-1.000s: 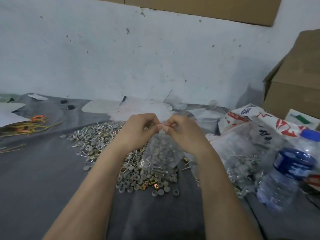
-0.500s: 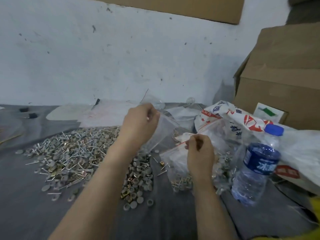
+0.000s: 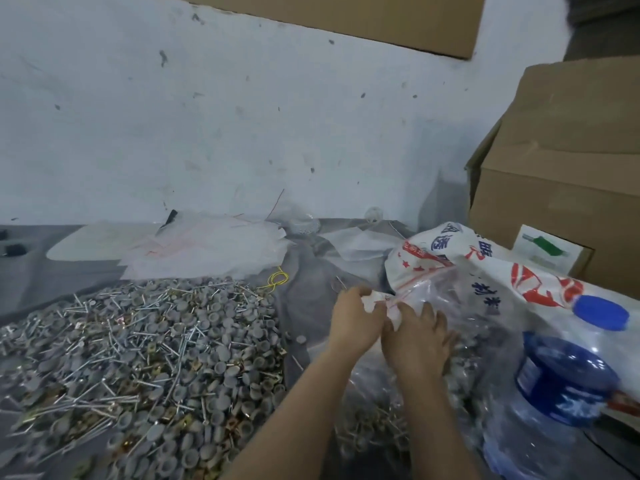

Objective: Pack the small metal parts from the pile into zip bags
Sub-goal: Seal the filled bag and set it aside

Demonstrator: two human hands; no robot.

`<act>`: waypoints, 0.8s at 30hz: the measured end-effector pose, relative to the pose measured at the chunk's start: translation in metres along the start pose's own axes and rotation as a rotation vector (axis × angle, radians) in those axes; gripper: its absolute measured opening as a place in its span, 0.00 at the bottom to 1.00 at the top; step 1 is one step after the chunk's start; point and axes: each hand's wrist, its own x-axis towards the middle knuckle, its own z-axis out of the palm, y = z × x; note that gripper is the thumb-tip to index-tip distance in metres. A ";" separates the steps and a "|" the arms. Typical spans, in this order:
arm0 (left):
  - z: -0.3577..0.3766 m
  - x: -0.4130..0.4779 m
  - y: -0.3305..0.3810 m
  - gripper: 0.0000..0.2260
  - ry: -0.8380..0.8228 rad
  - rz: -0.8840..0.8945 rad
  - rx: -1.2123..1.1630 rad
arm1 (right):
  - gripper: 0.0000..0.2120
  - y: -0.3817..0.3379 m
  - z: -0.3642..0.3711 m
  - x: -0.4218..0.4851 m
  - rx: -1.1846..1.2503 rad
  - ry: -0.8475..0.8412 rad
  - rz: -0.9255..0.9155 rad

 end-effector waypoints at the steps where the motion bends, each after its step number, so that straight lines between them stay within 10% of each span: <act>1: -0.009 0.004 -0.006 0.17 0.025 0.004 -0.026 | 0.22 -0.003 0.000 0.003 0.011 0.022 0.019; 8: -0.132 0.021 -0.042 0.11 0.348 -0.032 -0.241 | 0.11 -0.091 0.022 -0.004 0.354 0.269 -0.323; 15: -0.277 0.052 -0.100 0.11 0.721 -0.170 -0.598 | 0.17 -0.266 0.103 -0.010 0.391 -0.281 -0.663; 24: -0.333 0.097 -0.161 0.13 0.865 -0.349 -0.744 | 0.19 -0.387 0.207 -0.003 -0.278 -0.633 -0.717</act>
